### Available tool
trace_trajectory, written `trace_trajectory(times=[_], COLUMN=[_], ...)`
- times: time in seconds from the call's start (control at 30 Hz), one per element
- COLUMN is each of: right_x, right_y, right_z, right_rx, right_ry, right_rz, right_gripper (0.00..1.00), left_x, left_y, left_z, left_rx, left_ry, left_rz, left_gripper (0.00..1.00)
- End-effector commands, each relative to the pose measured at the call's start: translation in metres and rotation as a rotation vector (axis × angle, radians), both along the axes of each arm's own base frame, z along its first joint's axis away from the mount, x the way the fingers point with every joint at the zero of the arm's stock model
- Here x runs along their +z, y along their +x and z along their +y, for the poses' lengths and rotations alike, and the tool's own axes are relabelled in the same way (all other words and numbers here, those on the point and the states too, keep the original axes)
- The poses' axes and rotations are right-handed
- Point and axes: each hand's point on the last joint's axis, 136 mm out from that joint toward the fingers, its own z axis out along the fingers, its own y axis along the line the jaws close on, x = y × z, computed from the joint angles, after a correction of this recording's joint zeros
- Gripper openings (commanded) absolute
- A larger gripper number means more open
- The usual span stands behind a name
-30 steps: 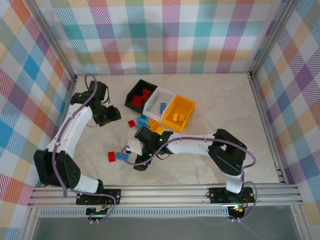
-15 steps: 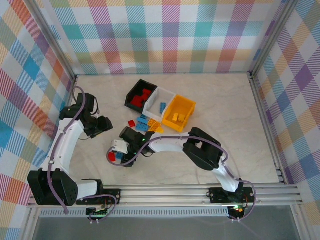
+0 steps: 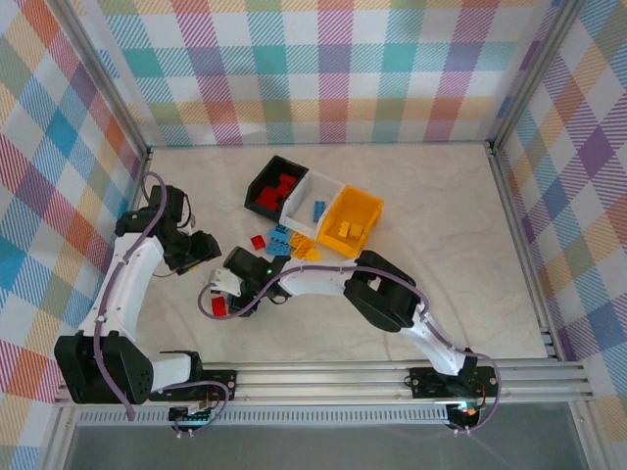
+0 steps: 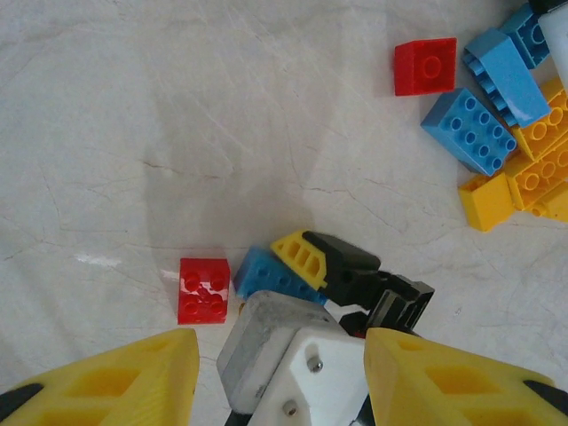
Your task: Sort the legos into containers by color
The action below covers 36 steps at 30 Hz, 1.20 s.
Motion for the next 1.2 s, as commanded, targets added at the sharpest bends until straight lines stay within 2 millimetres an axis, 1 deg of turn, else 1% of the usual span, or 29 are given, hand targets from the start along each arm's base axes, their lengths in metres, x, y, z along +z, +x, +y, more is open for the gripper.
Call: trace_trajectory(times=[0.0, 0.1, 0.2, 0.27, 0.37, 0.47, 0.53, 0.6, 0.67, 0.8, 0.9, 0.97, 1.07, 1.17], right_x=[-0.02, -0.012, 0.001, 0.015, 0.038, 0.065, 0.087, 0.104, 0.118, 0.138, 0.143, 0.142, 0.135, 0.125], right_y=[-0.005, -0.008, -0.009, -0.009, -0.003, 0.012, 0.027, 0.044, 0.064, 0.119, 0.159, 0.181, 0.209, 0.234], right_z=[-0.013, -0.015, -0.021, -0.026, -0.038, -0.053, -0.067, -0.081, -0.096, -0.136, -0.163, -0.174, -0.182, -0.183], right_rx=[-0.004, -0.005, -0.008, -0.022, -0.075, -0.156, -0.229, -0.295, -0.38, -0.58, -0.718, -0.783, -0.853, -0.899], right_ry=[-0.083, -0.071, -0.047, -0.024, 0.018, 0.072, 0.118, 0.155, 0.187, 0.223, 0.239, 0.243, 0.237, 0.24], right_rz=[0.015, 0.021, 0.012, 0.014, 0.017, 0.025, 0.032, 0.039, 0.058, 0.077, 0.102, 0.123, 0.142, 0.16], right_gripper=[0.42, 0.37, 0.29, 0.27, 0.27, 0.24, 0.24, 0.24, 0.24, 0.24, 0.24, 0.24, 0.24, 0.24], left_x=[-0.003, -0.004, -0.003, -0.003, -0.004, -0.008, -0.013, -0.018, -0.025, -0.041, -0.05, -0.055, -0.066, -0.075], left_y=[-0.004, -0.002, 0.0, 0.002, 0.002, -0.003, -0.008, -0.012, -0.016, -0.026, -0.034, -0.039, -0.05, -0.058], left_z=[0.0, -0.001, -0.002, -0.002, 0.0, 0.002, 0.005, 0.005, 0.002, -0.007, -0.009, -0.008, -0.006, -0.005], left_rx=[-0.013, -0.014, -0.013, -0.013, 0.001, 0.016, 0.029, 0.04, 0.046, 0.051, 0.063, 0.07, 0.069, 0.069], left_ry=[-0.012, -0.019, -0.025, -0.026, -0.02, -0.007, 0.007, 0.009, 0.0, -0.007, -0.003, 0.007, 0.029, 0.05], left_rz=[0.017, 0.019, 0.011, 0.005, 0.014, 0.035, 0.061, 0.085, 0.115, 0.17, 0.201, 0.227, 0.28, 0.311], left_gripper=[0.53, 0.52, 0.52, 0.53, 0.53, 0.52, 0.53, 0.53, 0.56, 0.58, 0.59, 0.6, 0.61, 0.61])
